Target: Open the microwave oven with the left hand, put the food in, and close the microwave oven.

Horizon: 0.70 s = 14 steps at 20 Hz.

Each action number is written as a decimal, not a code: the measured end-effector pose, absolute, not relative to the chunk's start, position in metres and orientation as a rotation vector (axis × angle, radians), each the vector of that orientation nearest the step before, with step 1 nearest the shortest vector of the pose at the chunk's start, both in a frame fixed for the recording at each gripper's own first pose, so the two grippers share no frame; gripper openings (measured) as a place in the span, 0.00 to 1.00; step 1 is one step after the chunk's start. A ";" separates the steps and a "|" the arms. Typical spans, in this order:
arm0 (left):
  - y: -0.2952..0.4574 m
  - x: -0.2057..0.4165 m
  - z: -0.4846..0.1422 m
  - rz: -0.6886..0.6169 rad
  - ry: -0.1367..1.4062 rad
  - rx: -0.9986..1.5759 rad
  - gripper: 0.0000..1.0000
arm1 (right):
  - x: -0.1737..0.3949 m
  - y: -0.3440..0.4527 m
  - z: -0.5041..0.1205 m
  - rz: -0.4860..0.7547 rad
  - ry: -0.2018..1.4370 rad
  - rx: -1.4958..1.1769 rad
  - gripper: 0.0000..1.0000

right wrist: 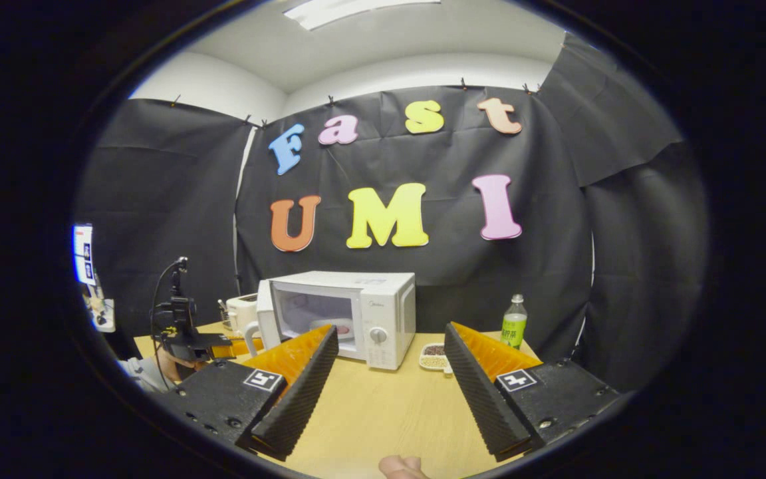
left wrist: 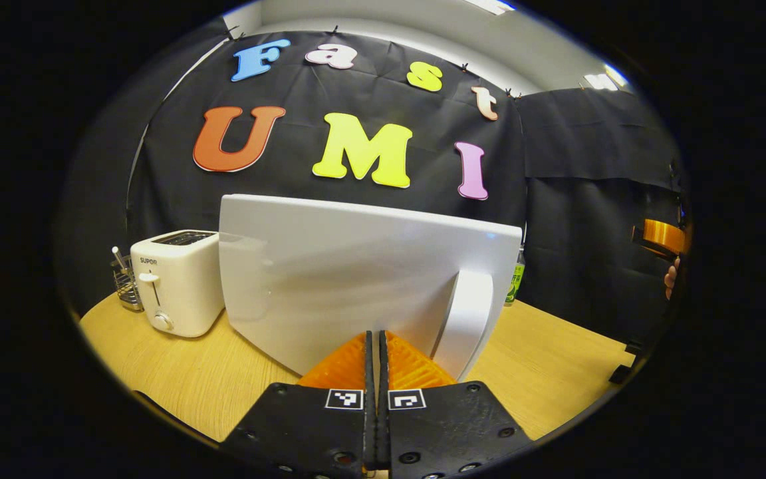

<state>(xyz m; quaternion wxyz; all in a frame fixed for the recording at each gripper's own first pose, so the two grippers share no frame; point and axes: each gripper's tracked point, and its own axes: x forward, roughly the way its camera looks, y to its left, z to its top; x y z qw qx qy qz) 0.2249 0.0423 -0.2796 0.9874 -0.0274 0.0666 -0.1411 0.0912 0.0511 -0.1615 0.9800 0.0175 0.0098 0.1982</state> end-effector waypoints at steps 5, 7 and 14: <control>0.024 0.243 -0.274 -0.307 0.134 -0.054 0.00 | 0.095 0.044 -0.165 0.388 0.024 0.031 0.95; 0.017 0.251 -0.270 -0.312 0.130 -0.042 0.00 | 0.094 0.042 -0.165 0.390 0.020 0.030 0.96; -0.006 0.289 -0.268 -0.325 0.137 0.017 0.00 | 0.098 0.037 -0.167 0.399 0.017 0.033 0.95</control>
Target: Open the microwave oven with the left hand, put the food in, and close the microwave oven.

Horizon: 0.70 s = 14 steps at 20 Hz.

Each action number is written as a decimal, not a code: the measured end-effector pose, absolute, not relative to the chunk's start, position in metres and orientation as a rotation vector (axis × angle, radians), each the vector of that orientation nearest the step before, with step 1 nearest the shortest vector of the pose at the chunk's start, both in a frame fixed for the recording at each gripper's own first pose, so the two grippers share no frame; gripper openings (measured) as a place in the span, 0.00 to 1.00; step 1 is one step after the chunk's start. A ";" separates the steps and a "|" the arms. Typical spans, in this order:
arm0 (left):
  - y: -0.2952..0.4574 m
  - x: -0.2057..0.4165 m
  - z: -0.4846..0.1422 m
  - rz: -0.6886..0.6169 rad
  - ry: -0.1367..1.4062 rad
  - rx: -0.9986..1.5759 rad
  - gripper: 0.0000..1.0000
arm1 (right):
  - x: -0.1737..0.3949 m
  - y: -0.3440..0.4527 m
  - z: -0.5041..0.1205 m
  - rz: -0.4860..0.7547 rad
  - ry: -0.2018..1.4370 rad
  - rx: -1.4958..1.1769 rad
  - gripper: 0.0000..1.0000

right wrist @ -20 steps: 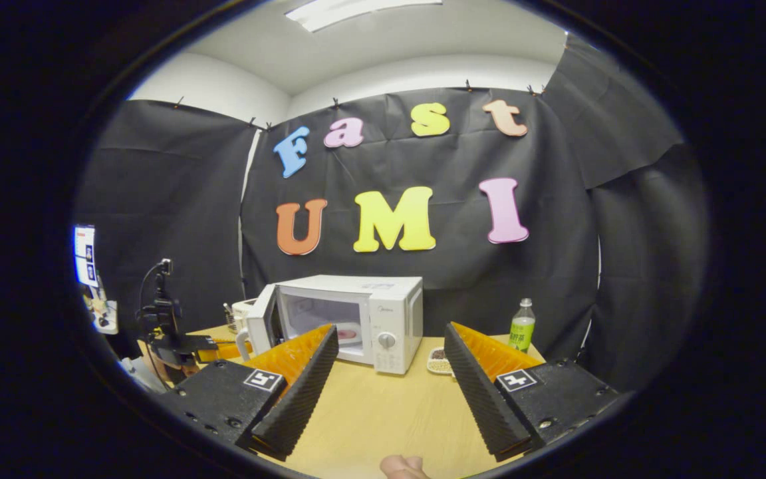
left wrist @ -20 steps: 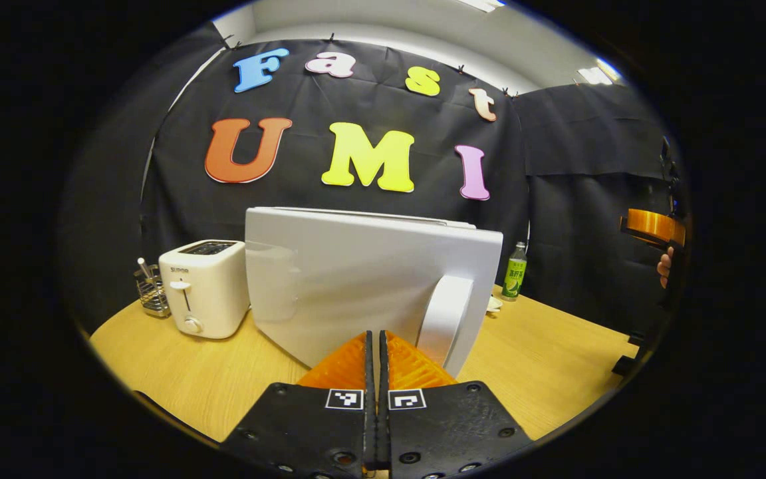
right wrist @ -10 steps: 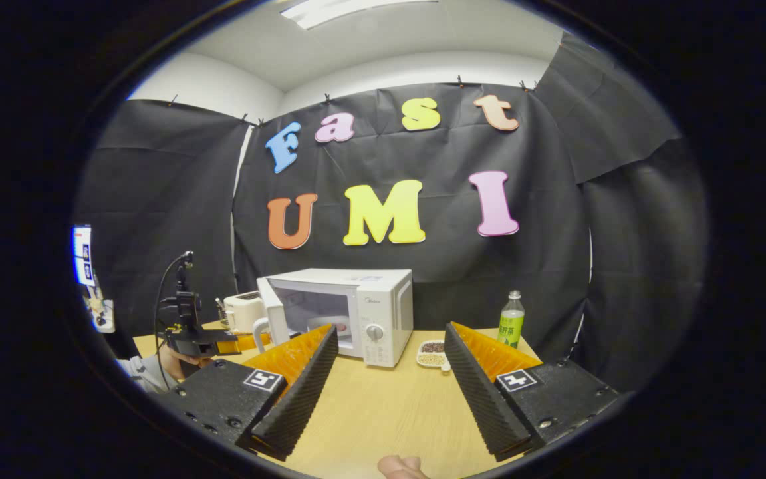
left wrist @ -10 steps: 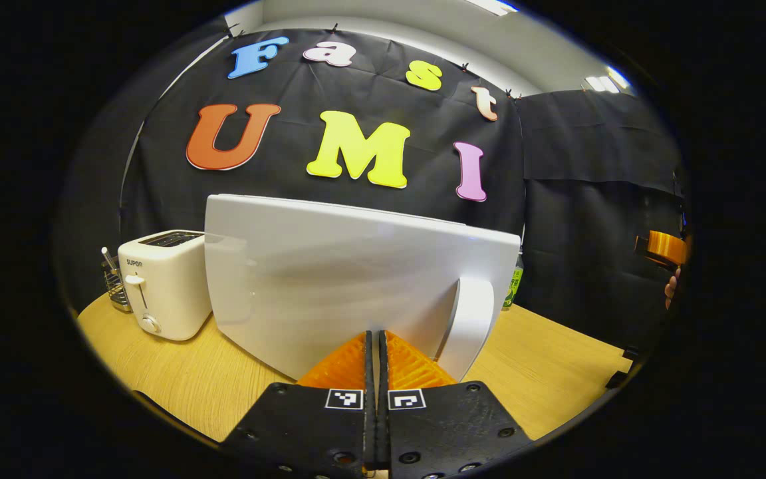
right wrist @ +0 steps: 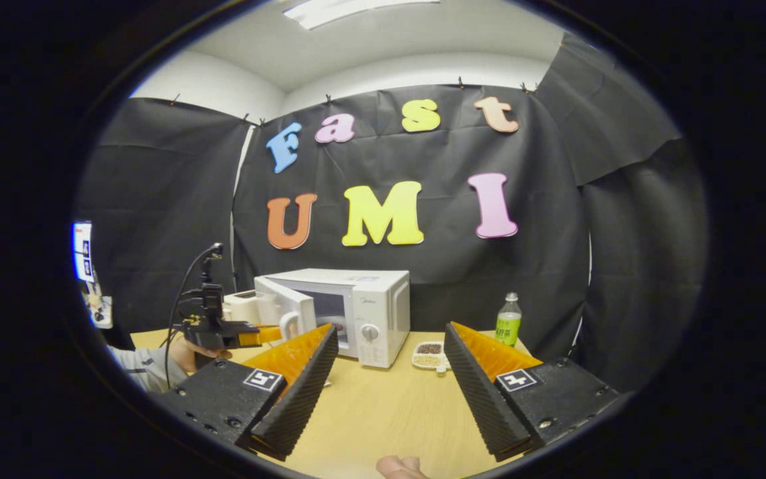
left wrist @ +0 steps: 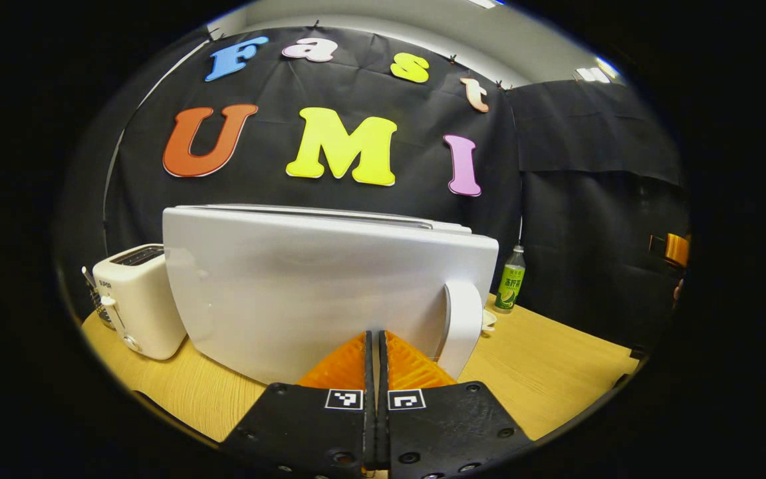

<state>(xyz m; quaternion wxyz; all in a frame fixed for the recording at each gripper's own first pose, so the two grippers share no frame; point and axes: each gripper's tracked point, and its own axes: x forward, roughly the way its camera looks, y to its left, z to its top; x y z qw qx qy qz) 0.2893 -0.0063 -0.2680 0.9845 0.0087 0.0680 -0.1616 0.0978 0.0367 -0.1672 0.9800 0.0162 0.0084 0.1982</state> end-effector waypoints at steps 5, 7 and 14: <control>-0.017 0.318 -0.270 -0.297 0.141 0.084 0.00 | 0.110 0.024 -0.178 0.373 0.045 0.041 0.95; -0.022 0.330 -0.269 -0.282 0.138 0.095 0.00 | 0.111 0.022 -0.179 0.367 0.054 0.040 0.95; -0.032 0.383 -0.270 -0.222 0.144 0.098 0.00 | 0.099 0.010 -0.175 0.311 0.071 0.040 0.95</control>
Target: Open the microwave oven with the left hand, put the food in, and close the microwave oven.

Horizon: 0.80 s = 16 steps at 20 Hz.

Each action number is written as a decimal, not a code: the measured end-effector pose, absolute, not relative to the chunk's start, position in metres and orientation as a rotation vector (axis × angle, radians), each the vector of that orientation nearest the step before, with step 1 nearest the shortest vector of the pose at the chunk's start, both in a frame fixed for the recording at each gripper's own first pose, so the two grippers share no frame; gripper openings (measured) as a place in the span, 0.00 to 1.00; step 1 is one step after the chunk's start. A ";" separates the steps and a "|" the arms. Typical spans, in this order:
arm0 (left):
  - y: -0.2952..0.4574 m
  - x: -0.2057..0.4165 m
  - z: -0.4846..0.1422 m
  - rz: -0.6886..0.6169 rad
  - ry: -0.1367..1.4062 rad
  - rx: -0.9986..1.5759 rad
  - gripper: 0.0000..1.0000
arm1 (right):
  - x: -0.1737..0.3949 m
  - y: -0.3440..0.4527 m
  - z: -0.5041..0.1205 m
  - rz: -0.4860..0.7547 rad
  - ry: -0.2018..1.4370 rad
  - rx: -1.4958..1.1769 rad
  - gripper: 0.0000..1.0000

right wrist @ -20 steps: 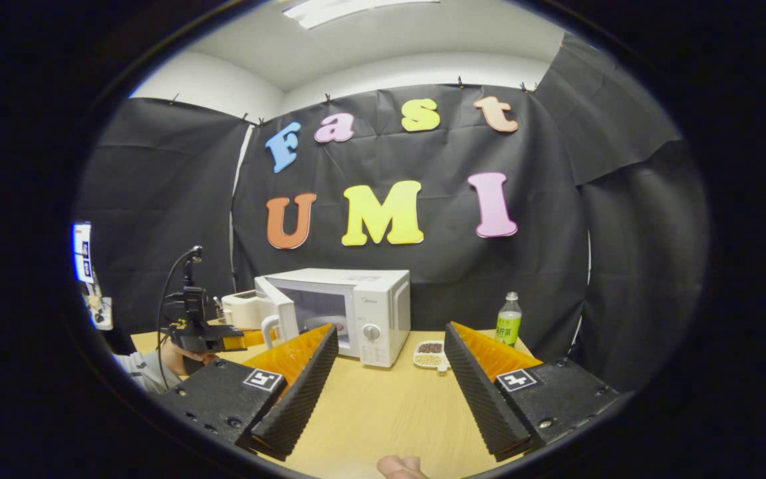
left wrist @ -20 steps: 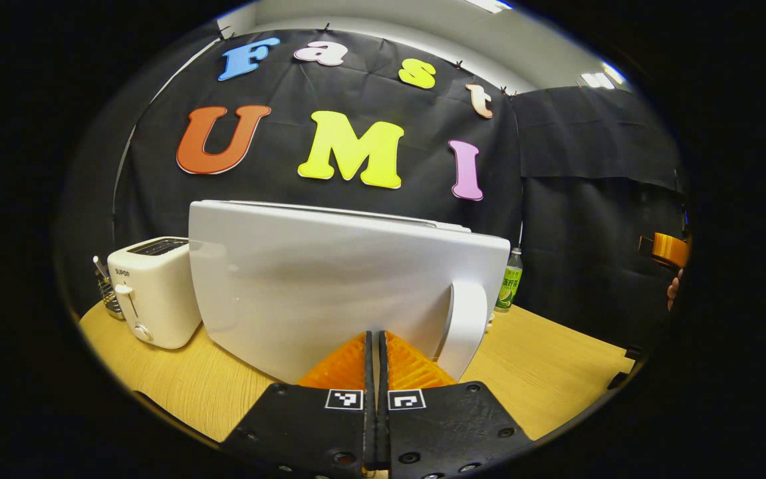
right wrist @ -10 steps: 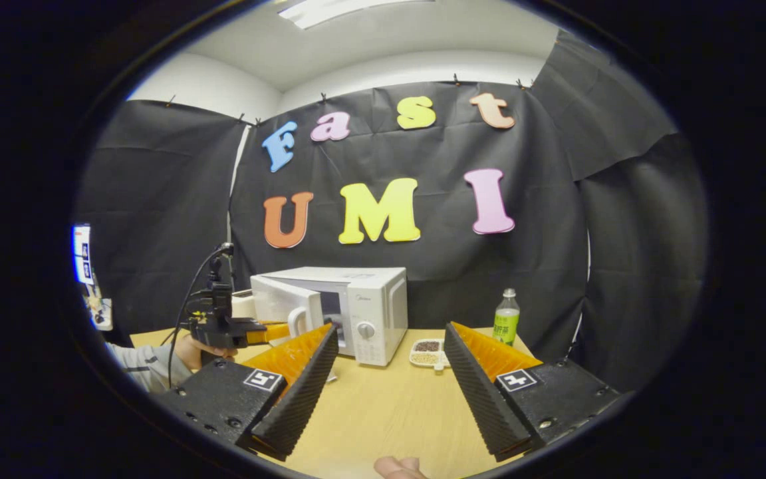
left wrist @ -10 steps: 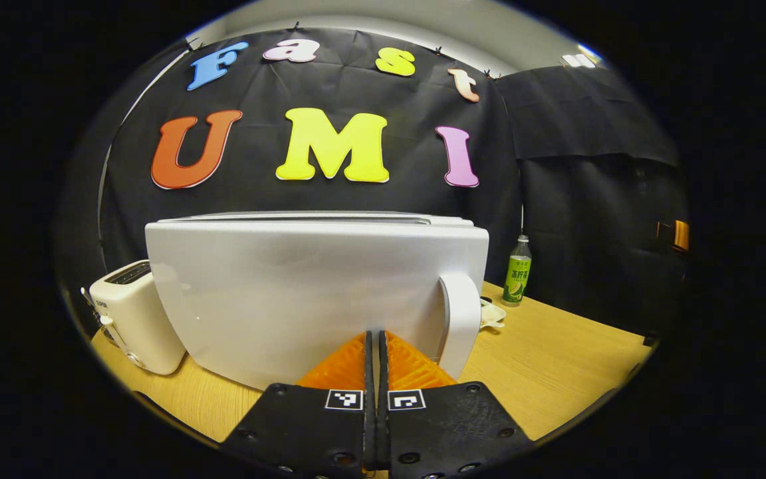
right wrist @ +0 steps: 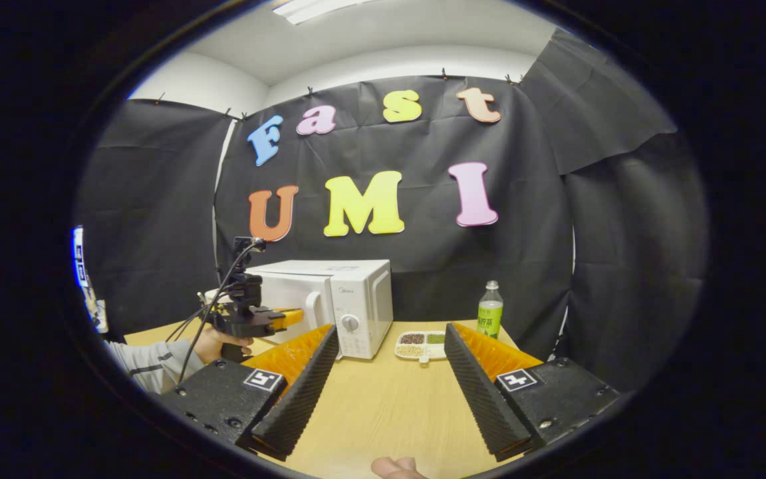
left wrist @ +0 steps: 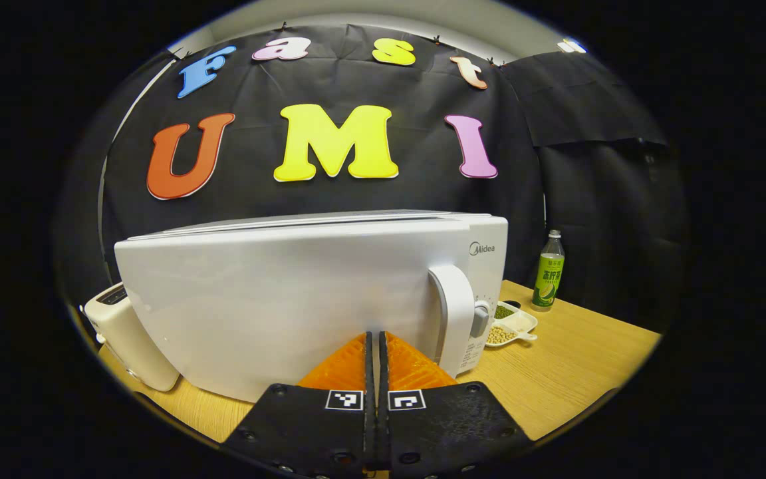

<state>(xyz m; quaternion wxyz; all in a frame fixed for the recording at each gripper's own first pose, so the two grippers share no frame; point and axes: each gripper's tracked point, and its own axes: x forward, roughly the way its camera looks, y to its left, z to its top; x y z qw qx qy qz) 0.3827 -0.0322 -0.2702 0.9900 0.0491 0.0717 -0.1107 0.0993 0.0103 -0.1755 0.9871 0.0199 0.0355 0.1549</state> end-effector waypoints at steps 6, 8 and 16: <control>-0.029 0.384 -0.272 -0.193 0.203 0.014 0.00 | 0.076 0.015 -0.174 0.278 0.091 0.056 1.00; -0.029 0.364 -0.272 -0.203 0.244 0.012 0.00 | 0.065 0.015 -0.170 0.260 0.082 0.085 1.00; -0.004 0.224 -0.210 -0.089 0.186 0.037 0.98 | 0.013 0.021 -0.147 0.240 0.033 0.066 1.00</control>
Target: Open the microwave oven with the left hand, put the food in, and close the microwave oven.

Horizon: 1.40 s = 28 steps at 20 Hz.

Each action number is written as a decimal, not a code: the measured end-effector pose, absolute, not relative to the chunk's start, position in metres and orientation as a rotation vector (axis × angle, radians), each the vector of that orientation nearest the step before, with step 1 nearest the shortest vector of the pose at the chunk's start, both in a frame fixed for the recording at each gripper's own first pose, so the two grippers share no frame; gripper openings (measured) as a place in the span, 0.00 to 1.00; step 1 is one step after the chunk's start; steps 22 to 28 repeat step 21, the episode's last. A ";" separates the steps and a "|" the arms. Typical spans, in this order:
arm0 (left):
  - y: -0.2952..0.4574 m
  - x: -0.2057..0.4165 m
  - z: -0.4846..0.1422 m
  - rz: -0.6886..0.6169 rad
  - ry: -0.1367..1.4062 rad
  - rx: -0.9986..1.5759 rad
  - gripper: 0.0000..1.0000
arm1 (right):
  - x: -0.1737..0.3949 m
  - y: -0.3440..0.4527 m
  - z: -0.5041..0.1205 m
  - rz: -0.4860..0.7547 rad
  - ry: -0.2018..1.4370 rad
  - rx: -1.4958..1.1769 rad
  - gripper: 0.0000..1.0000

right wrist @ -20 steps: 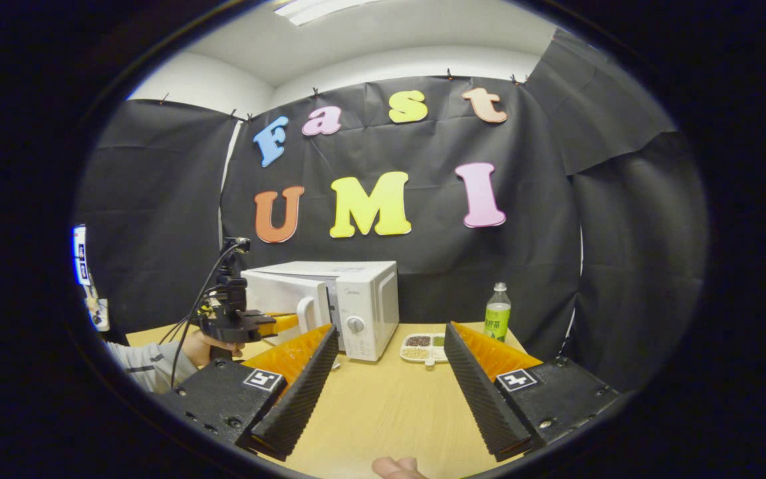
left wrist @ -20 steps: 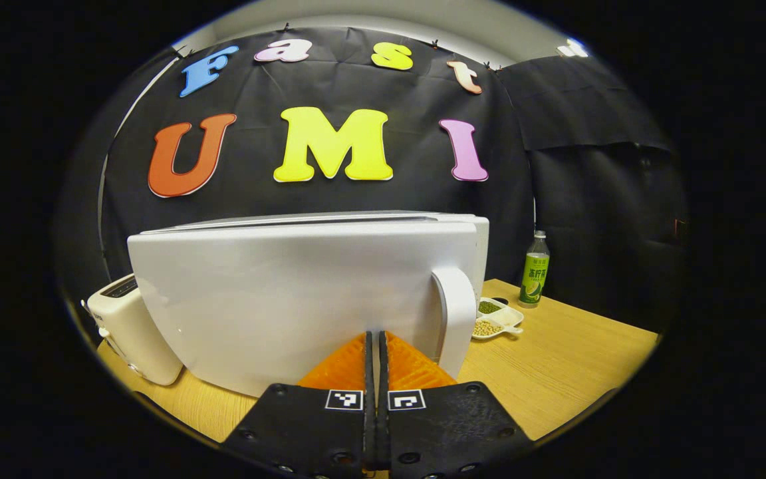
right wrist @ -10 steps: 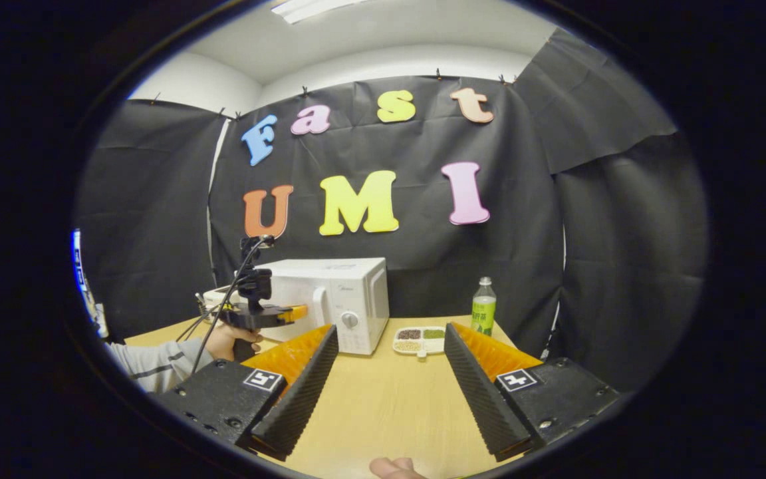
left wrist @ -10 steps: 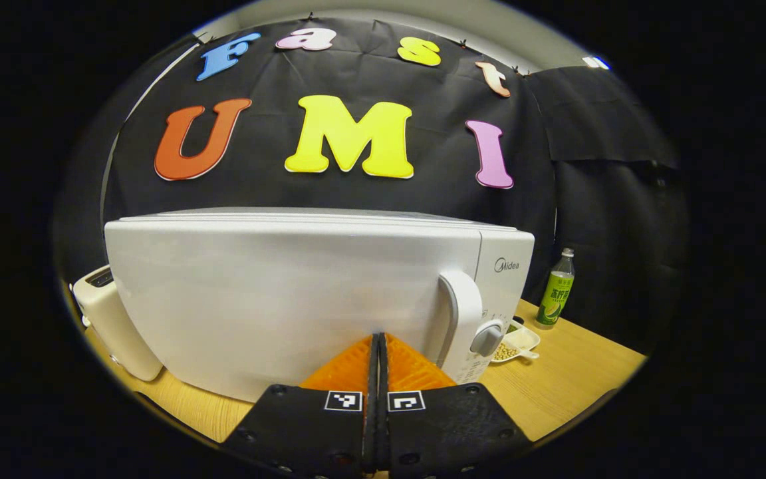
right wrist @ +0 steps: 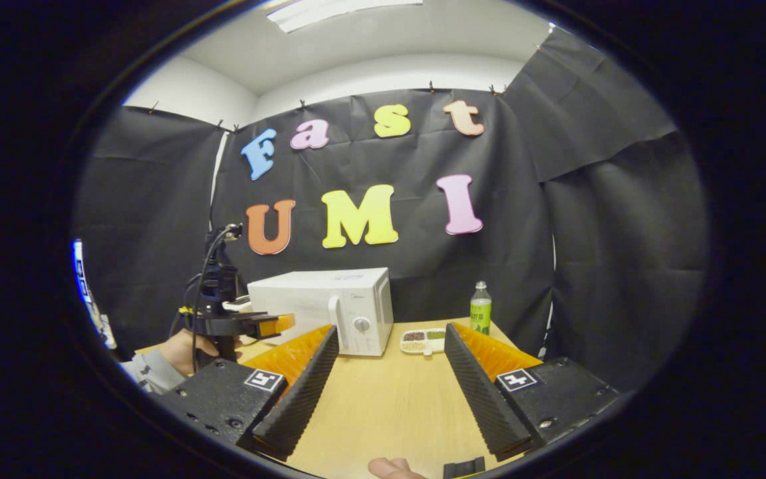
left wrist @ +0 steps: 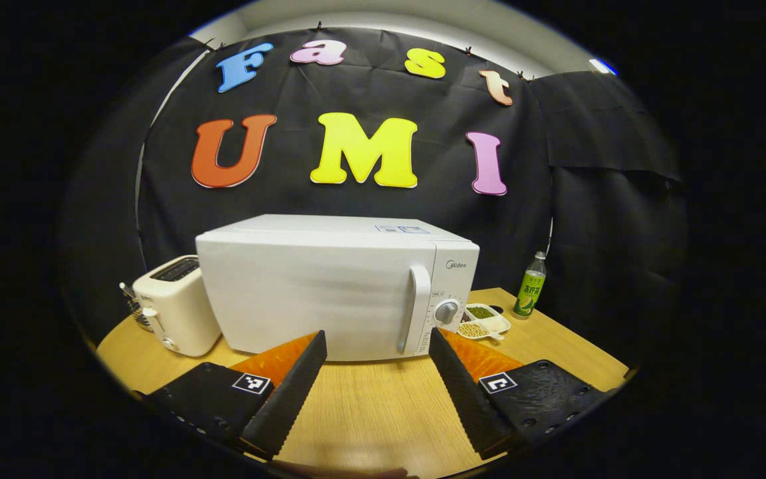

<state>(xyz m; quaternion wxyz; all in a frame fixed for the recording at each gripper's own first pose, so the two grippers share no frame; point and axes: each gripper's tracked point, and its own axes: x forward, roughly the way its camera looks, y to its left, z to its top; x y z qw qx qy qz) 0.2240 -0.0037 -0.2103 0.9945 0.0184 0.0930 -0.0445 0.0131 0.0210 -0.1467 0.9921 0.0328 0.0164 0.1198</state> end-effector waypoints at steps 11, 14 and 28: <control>0.012 0.001 -0.105 0.038 0.046 0.037 0.96 | -0.042 0.010 -0.098 0.185 -0.032 0.071 1.00; 0.008 -0.044 -0.085 0.050 0.004 0.072 0.96 | -0.057 0.011 -0.086 0.185 -0.063 0.039 0.94; 0.001 -0.082 -0.109 0.045 0.017 0.067 0.96 | -0.076 0.044 -0.091 0.252 -0.060 -0.048 0.95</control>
